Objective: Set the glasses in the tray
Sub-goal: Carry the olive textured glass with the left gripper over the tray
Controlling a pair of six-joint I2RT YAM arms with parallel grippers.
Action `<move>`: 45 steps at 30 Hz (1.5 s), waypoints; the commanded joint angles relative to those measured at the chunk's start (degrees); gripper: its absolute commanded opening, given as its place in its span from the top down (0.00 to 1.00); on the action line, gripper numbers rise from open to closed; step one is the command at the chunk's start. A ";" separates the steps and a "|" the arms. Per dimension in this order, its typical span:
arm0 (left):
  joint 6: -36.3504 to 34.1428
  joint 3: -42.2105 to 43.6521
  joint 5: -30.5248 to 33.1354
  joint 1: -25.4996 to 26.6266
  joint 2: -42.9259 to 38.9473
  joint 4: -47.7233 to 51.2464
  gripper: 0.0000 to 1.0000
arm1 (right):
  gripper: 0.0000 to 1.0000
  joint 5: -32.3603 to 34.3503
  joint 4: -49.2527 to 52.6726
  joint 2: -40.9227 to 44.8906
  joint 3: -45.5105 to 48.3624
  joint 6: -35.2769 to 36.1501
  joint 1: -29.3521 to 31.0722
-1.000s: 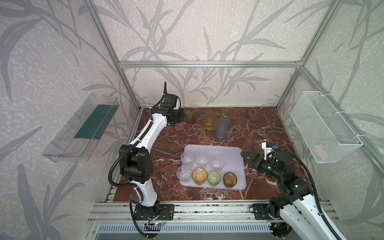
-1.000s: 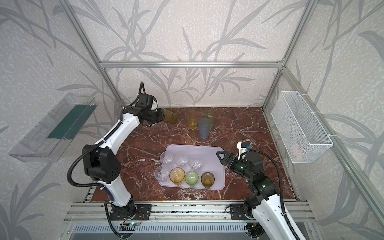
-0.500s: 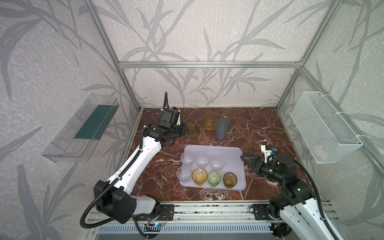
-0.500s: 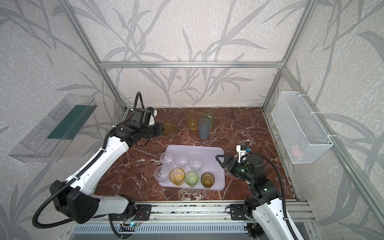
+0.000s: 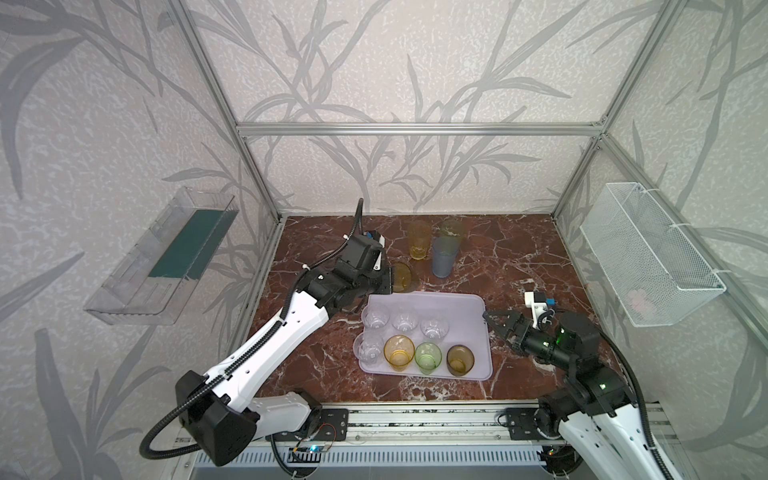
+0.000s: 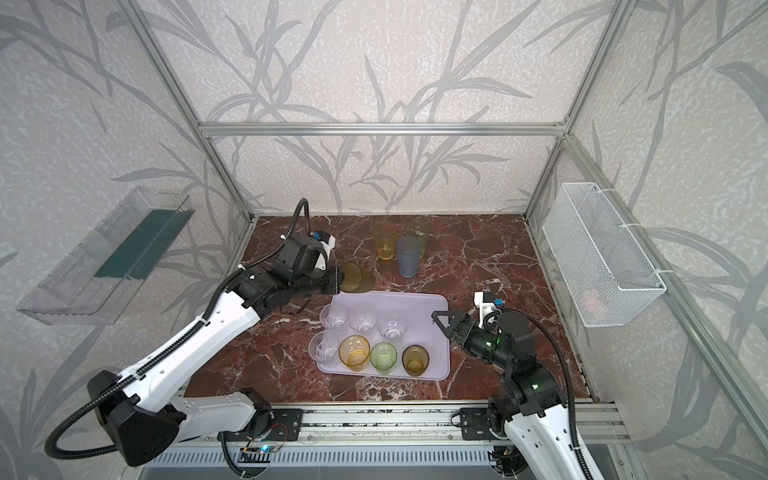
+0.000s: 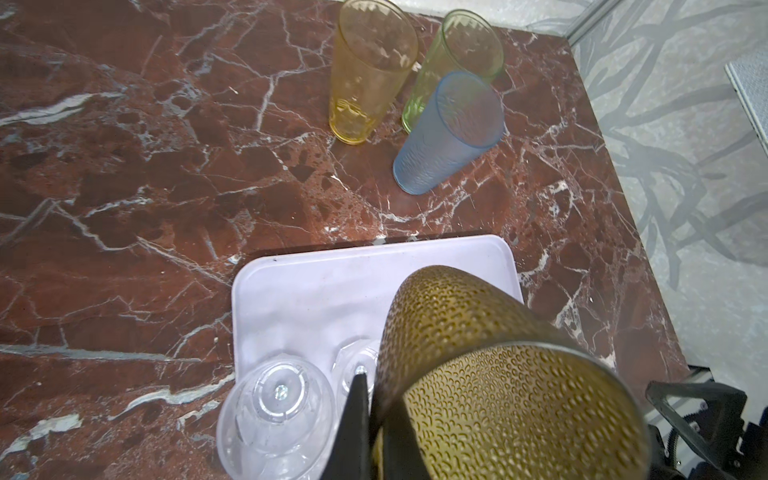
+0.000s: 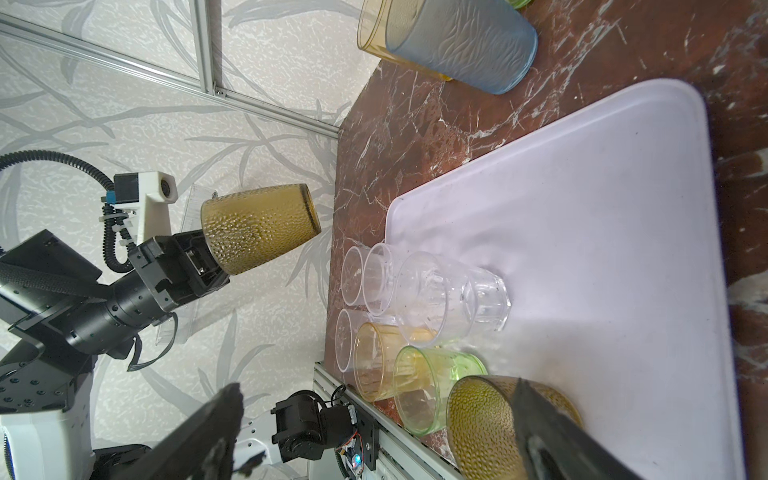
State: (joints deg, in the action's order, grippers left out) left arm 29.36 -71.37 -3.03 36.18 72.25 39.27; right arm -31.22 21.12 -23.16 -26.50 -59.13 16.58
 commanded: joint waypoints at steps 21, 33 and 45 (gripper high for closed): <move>-1.37 -8.51 0.39 14.26 13.55 -0.90 1.00 | 0.01 10.92 10.58 -8.58 -8.57 10.76 -0.93; -2.54 -10.79 -0.22 16.62 17.80 -0.72 1.00 | 0.01 20.07 21.73 -12.93 -18.03 18.83 -3.16; -3.22 -13.38 -0.29 18.61 22.18 -0.20 1.00 | 0.01 19.33 23.90 -9.66 -15.70 18.18 -5.66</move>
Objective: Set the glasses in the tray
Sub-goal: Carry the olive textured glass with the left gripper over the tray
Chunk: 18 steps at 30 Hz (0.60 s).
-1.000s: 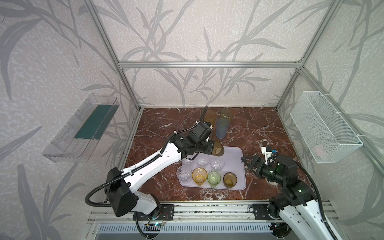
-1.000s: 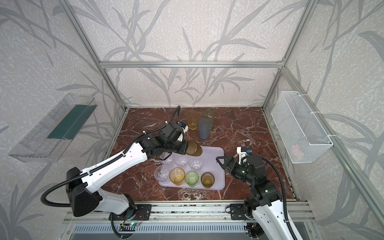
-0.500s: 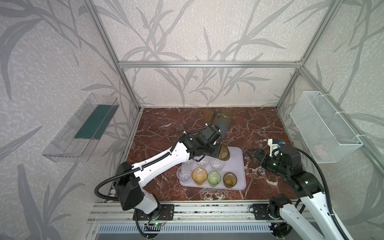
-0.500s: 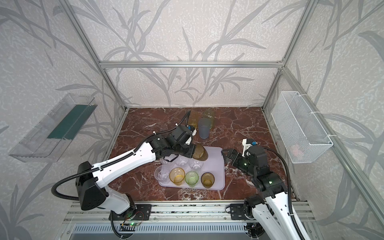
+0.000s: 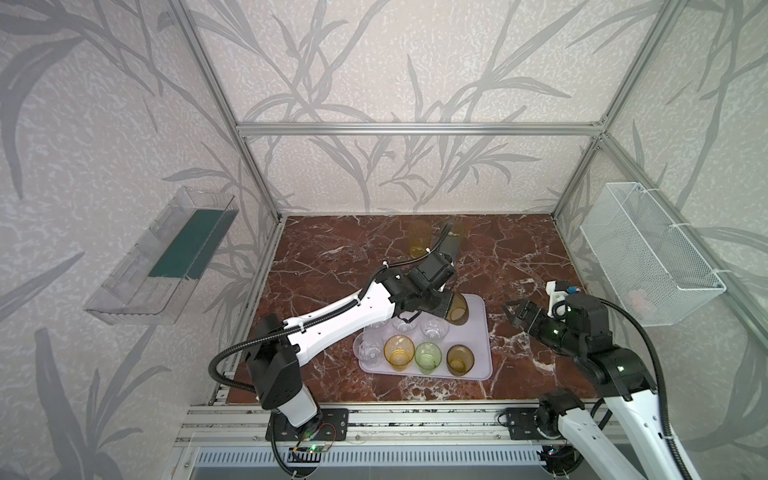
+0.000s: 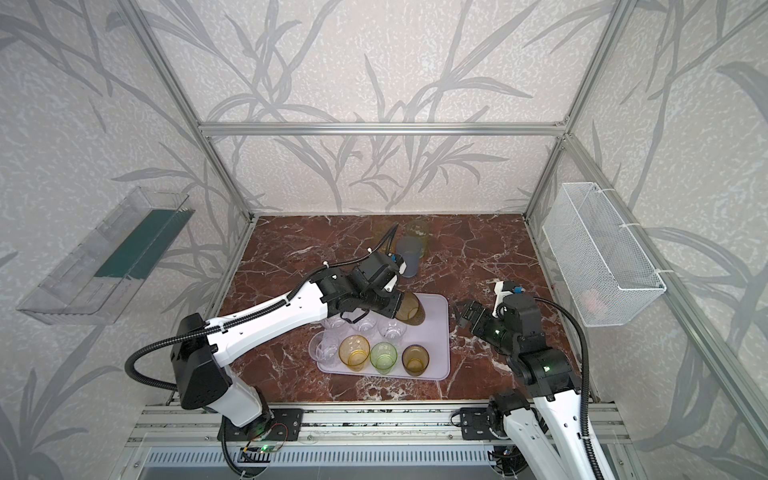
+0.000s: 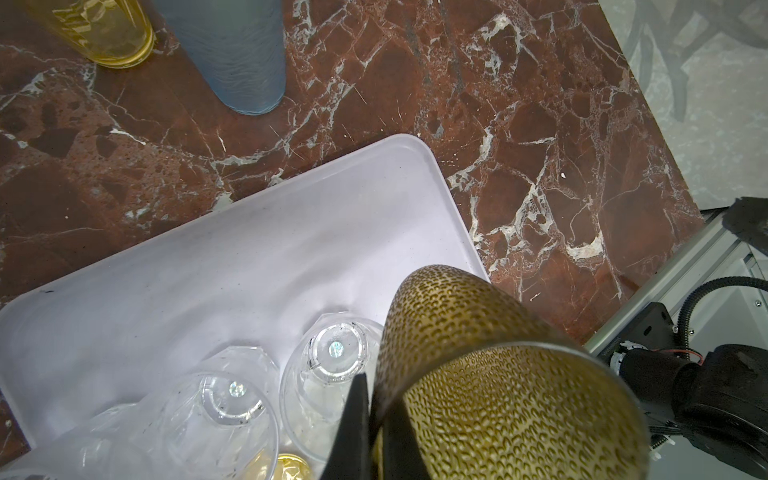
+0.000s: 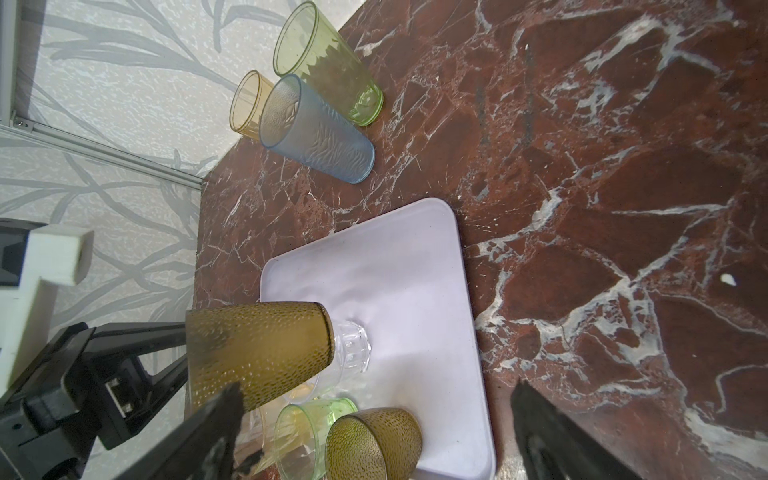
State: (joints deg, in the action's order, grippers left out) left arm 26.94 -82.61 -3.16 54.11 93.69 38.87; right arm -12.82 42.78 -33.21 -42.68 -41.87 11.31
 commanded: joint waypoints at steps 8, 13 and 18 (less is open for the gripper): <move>-1.37 -4.35 0.55 1.83 4.04 1.47 1.00 | 0.01 2.35 3.77 0.97 0.95 1.26 -0.59; -1.71 -5.50 0.57 2.48 5.88 1.95 1.00 | 0.01 2.67 3.97 1.41 1.30 1.20 -0.76; -1.89 -6.14 0.88 2.82 7.70 2.49 1.00 | 0.01 2.11 3.63 2.46 2.27 0.11 -0.85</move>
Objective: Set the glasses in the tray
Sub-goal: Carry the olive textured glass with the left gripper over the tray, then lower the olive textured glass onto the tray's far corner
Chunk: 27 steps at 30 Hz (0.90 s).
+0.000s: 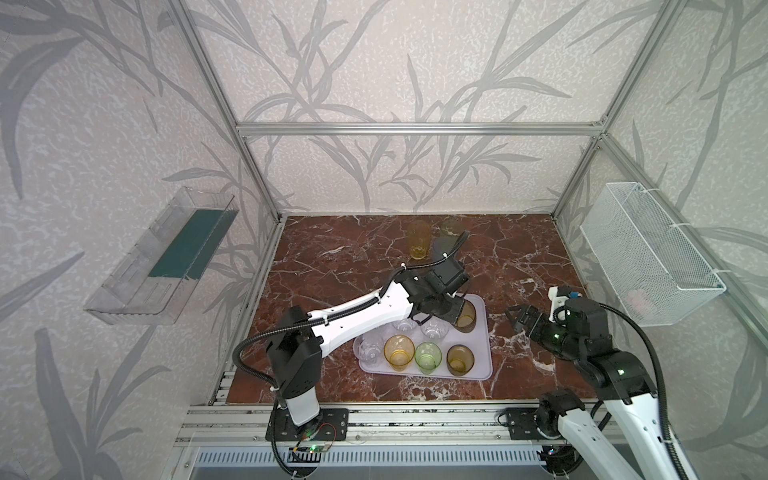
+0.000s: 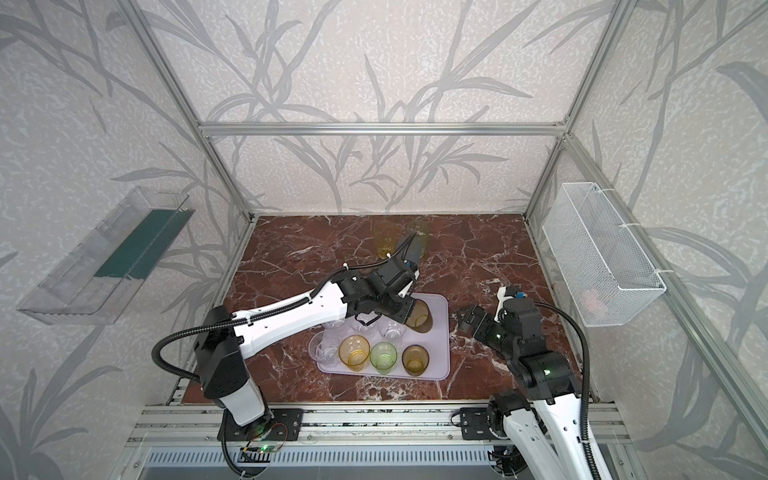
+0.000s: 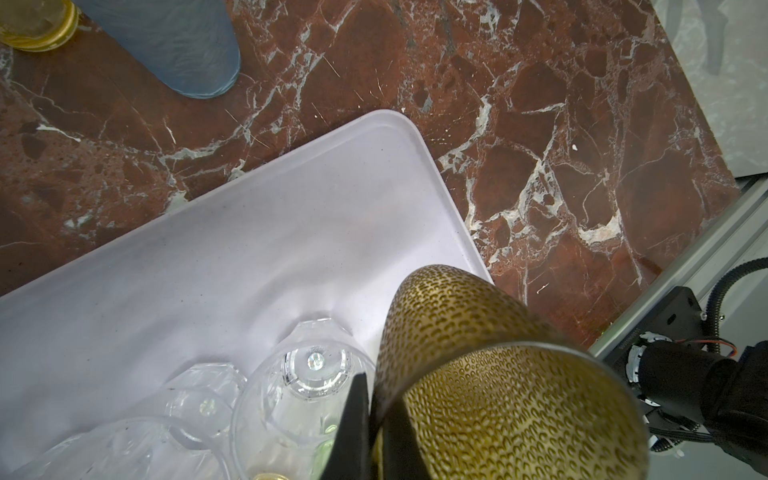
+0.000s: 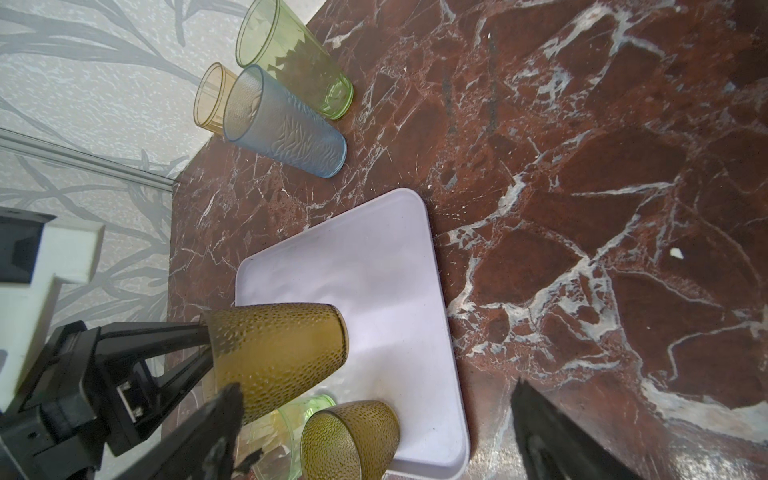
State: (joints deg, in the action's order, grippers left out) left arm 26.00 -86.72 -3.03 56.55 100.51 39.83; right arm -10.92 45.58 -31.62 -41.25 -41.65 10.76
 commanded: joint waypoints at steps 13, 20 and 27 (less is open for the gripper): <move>-1.00 -4.10 0.70 0.91 4.73 2.50 1.00 | 0.01 -0.56 0.39 2.73 3.10 -1.38 -0.38; -1.61 -6.30 1.57 1.36 7.85 4.17 1.00 | 0.01 -1.12 -0.23 2.77 3.33 -1.44 -0.39; -2.09 -7.50 2.41 1.71 9.44 5.45 1.00 | 0.01 -0.88 -0.08 2.98 3.63 -1.44 -0.35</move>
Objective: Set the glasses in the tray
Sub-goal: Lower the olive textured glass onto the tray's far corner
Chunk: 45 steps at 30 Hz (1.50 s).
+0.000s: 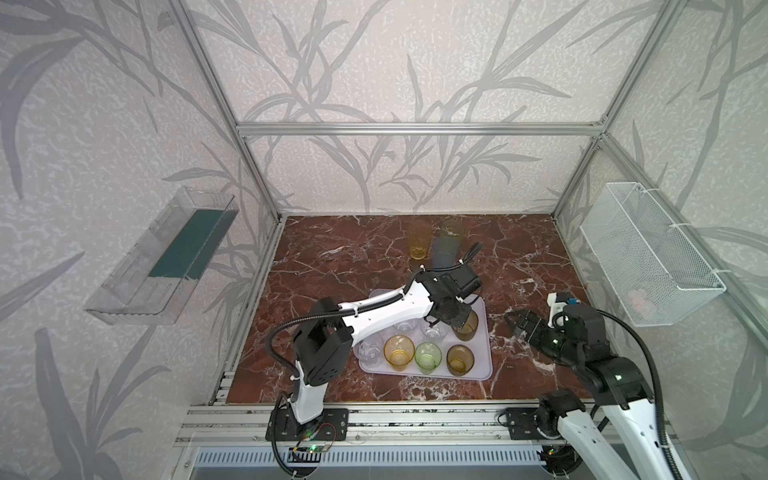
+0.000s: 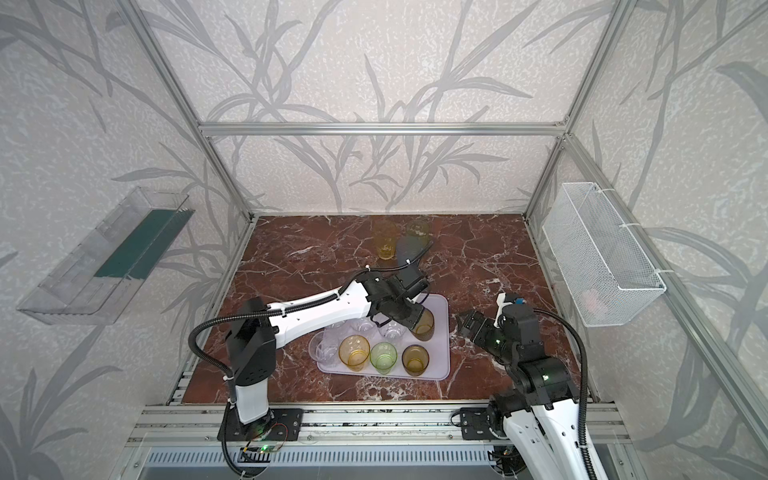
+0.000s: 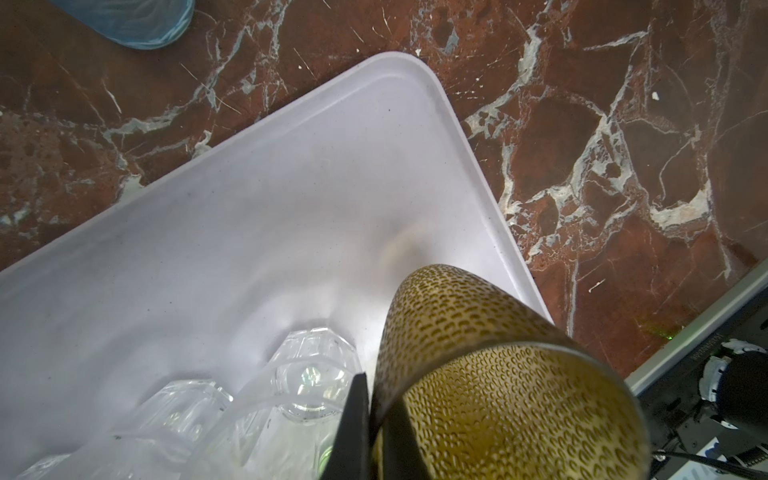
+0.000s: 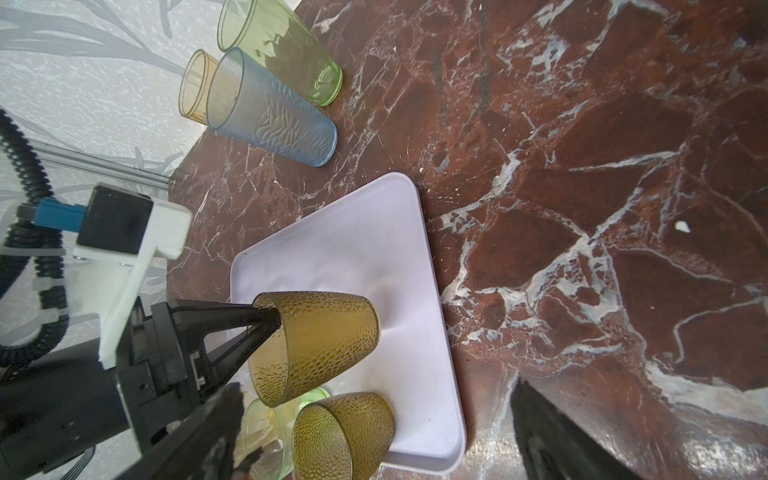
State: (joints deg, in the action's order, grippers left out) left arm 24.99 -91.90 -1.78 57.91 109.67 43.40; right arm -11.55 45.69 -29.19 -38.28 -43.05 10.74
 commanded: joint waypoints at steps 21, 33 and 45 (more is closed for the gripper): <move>-1.79 -4.74 3.06 1.12 3.27 4.55 0.99 | 0.01 -0.27 -0.16 0.60 0.96 -0.02 -0.55; -1.53 -4.87 3.27 1.41 3.03 4.42 0.74 | 0.01 -0.68 -0.16 0.72 1.11 -0.26 -0.54; -2.58 -5.80 4.61 1.42 1.36 4.78 0.50 | 0.01 -1.01 -0.36 0.65 1.74 -0.55 -0.50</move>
State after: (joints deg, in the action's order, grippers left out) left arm 23.42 -95.66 0.82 58.94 112.40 46.33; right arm -11.66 45.67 -28.82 -36.99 -43.35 10.44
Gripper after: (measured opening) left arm 0.486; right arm 0.991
